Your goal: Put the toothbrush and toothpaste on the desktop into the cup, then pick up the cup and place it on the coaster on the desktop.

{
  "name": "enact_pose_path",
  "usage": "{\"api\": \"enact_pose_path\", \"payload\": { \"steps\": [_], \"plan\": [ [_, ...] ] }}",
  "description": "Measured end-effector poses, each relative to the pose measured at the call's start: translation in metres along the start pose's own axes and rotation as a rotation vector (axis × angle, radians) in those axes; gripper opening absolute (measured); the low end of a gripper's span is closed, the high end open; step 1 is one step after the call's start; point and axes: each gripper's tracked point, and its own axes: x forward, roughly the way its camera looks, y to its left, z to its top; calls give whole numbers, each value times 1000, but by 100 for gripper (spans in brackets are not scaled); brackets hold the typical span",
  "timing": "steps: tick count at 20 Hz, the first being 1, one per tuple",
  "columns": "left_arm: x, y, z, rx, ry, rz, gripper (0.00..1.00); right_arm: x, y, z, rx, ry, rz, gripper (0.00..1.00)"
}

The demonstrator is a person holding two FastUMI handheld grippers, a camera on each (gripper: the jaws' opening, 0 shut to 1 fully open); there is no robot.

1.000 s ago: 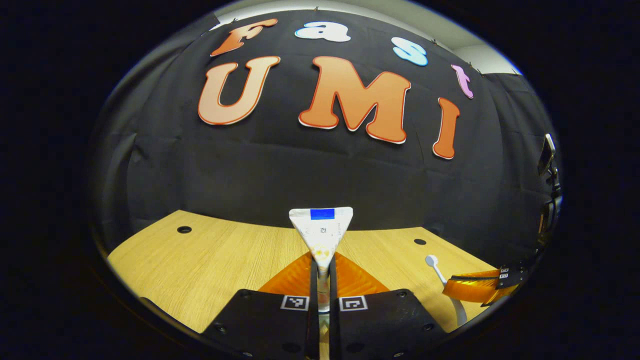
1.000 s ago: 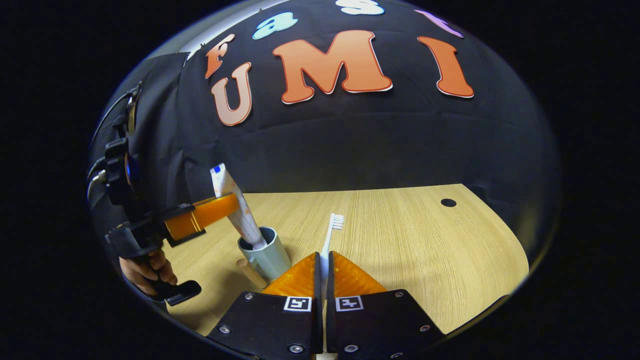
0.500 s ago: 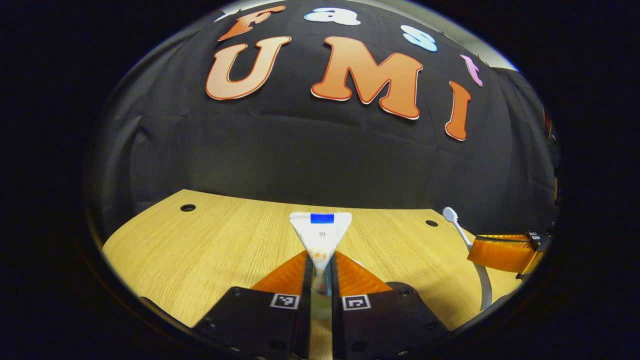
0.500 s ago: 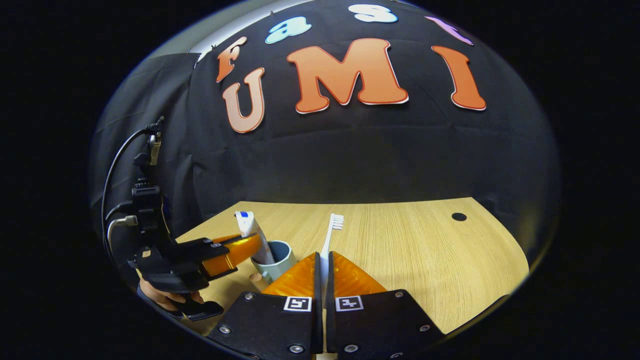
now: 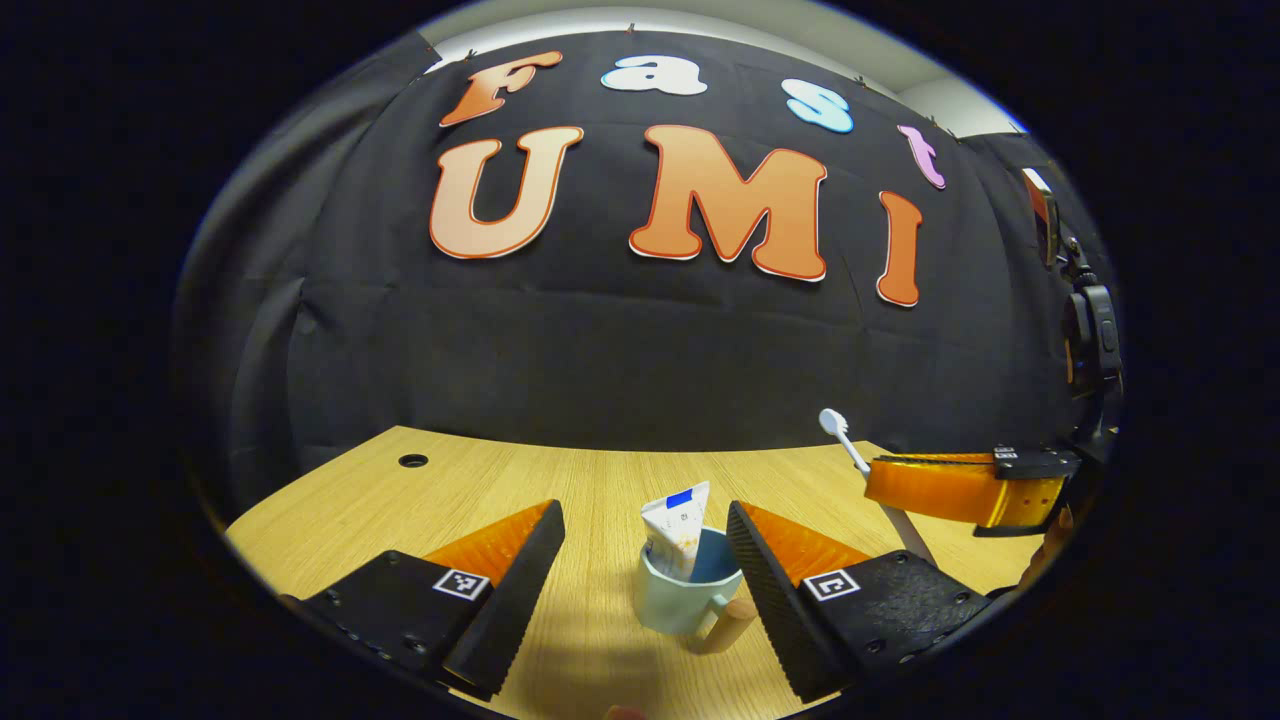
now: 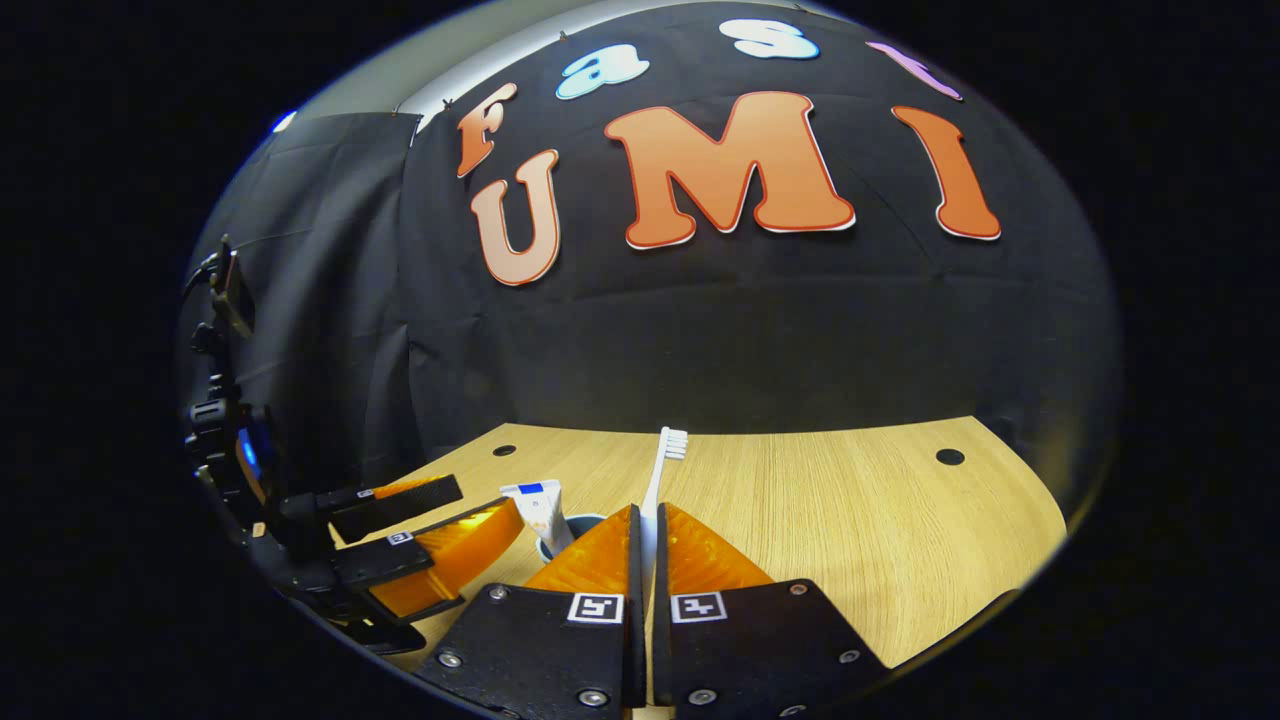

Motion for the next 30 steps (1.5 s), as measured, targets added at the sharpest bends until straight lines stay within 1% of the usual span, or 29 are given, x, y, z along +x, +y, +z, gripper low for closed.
{"api": "enact_pose_path", "payload": {
  "steps": [4,7,14,17,23,26,30],
  "plan": [
    [-19,13,1,57,-11,18,98,14,15,17,20,-53,26,3],
    [-29,29,-7,106,-6,43,98,26,27,21,44,-74,62,3],
    [-36,67,-25,77,22,101,98,64,36,35,22,-140,82,3],
    [-36,78,-34,74,31,119,98,83,30,38,34,-154,79,3],
    [-28,92,-53,44,66,140,98,117,35,41,44,-194,90,3],
    [-26,95,-59,31,79,145,98,133,33,38,54,-228,85,3],
    [-26,104,-74,22,115,166,98,144,34,21,66,-200,98,3]
  ]
}}
